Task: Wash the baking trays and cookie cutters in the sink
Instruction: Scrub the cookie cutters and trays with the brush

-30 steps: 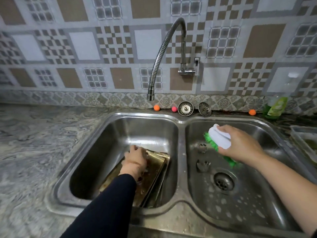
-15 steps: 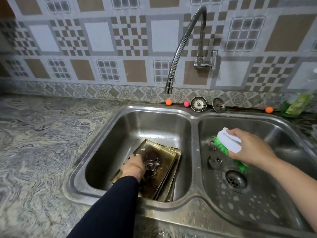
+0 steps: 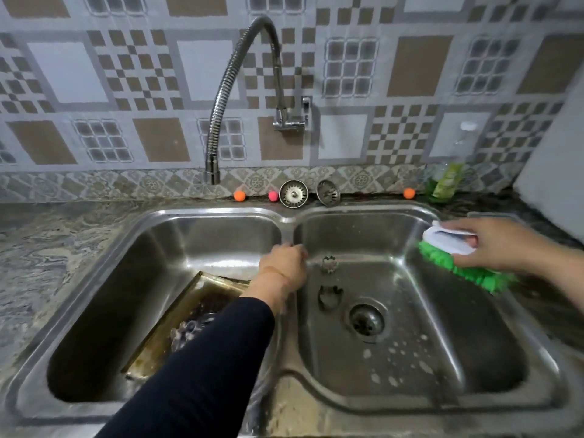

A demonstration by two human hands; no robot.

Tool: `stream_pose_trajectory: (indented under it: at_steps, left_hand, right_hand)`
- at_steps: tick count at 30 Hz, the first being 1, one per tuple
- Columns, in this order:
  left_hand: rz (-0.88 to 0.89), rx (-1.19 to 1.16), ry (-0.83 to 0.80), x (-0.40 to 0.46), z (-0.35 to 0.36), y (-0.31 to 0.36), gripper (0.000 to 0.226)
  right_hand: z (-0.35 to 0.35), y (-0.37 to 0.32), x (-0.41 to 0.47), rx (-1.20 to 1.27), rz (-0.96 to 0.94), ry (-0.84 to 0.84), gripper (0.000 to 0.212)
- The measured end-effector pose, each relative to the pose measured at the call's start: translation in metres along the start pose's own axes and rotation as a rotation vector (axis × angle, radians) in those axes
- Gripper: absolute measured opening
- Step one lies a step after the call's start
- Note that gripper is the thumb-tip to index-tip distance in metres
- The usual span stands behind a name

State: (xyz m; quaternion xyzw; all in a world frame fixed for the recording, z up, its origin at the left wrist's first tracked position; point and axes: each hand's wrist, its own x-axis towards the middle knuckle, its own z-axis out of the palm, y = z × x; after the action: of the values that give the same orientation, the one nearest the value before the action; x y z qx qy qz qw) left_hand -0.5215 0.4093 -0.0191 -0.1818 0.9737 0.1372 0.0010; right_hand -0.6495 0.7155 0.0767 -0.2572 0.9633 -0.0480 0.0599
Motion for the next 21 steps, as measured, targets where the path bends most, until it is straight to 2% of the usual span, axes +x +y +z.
stream_pose_trajectory:
  at_steps: [3, 6, 9, 12, 18, 21]
  left_hand:
    - [0.034, 0.02, -0.083, 0.017, 0.029, 0.024, 0.033]
    - [-0.01, 0.008, -0.26, 0.035, 0.068, 0.031, 0.046]
    - [-0.06, -0.064, -0.352, 0.049, 0.102, 0.038, 0.056]
    - [-0.089, -0.066, -0.351, 0.06, 0.13, 0.038, 0.058]
    - [-0.126, -0.046, -0.255, 0.08, 0.173, 0.036, 0.049]
    - [-0.17, -0.01, -0.316, 0.085, 0.184, 0.033, 0.058]
  right_hand:
    - [-0.03, 0.045, 0.009, 0.021, 0.12, 0.075, 0.073]
    - [-0.043, 0.084, 0.023, 0.041, 0.221, 0.145, 0.074]
    - [-0.036, 0.114, 0.038, 0.086, 0.281, 0.165, 0.074]
    - [-0.008, 0.131, 0.058, 0.078, 0.284, 0.104, 0.076]
    - [0.051, 0.152, 0.101, 0.087, 0.301, 0.054, 0.076]
    - [0.062, 0.161, 0.11, 0.093, 0.3, 0.097, 0.076]
